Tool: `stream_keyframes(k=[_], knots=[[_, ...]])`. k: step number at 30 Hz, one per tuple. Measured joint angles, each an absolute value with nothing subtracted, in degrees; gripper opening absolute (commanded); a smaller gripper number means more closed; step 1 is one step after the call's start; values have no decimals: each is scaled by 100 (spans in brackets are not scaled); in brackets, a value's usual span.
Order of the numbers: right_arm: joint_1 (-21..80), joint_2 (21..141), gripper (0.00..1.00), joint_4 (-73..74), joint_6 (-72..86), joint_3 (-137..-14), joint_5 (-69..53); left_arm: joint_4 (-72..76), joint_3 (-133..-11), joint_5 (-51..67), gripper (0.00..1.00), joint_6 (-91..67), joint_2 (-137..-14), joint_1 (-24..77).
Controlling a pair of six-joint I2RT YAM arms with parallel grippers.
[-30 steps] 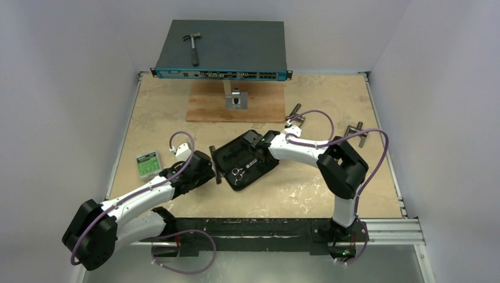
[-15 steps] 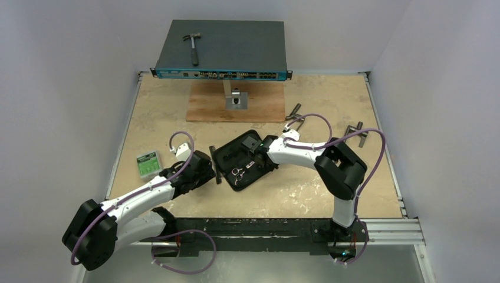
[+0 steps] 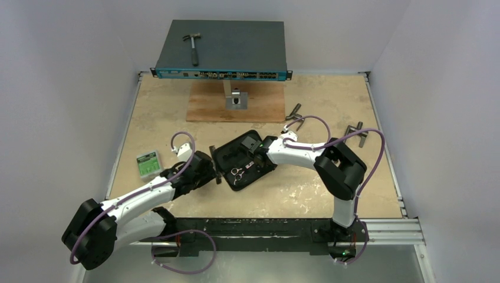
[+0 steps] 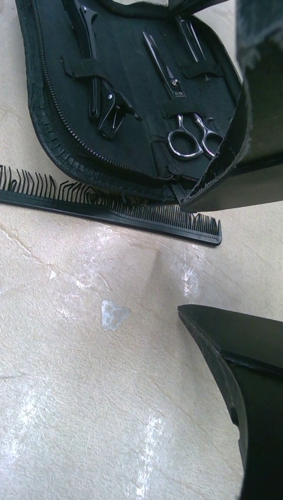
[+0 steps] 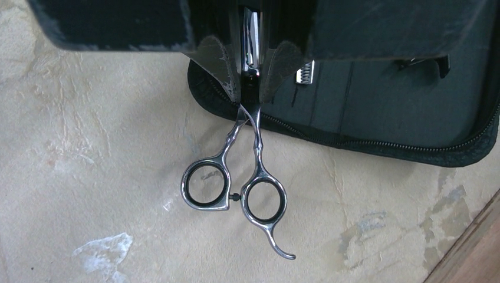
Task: Sort the hair-cutting tools
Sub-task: Place the scissors in the hairdressing tool bag.
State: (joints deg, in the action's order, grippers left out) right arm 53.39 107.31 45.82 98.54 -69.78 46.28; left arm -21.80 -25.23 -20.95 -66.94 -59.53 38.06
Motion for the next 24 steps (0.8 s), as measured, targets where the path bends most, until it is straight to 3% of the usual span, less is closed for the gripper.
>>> stream_keyframes(k=[19, 24], knots=[[5763, 10763, 0, 4403, 9950, -6895, 4178, -2062, -2447, -2106, 58, -6845, -5953, 4154], [5811, 10722, 37, 4274, 9931, -6770, 4198, -2062, -2447, -2121, 57, -6847, -5953, 4180]])
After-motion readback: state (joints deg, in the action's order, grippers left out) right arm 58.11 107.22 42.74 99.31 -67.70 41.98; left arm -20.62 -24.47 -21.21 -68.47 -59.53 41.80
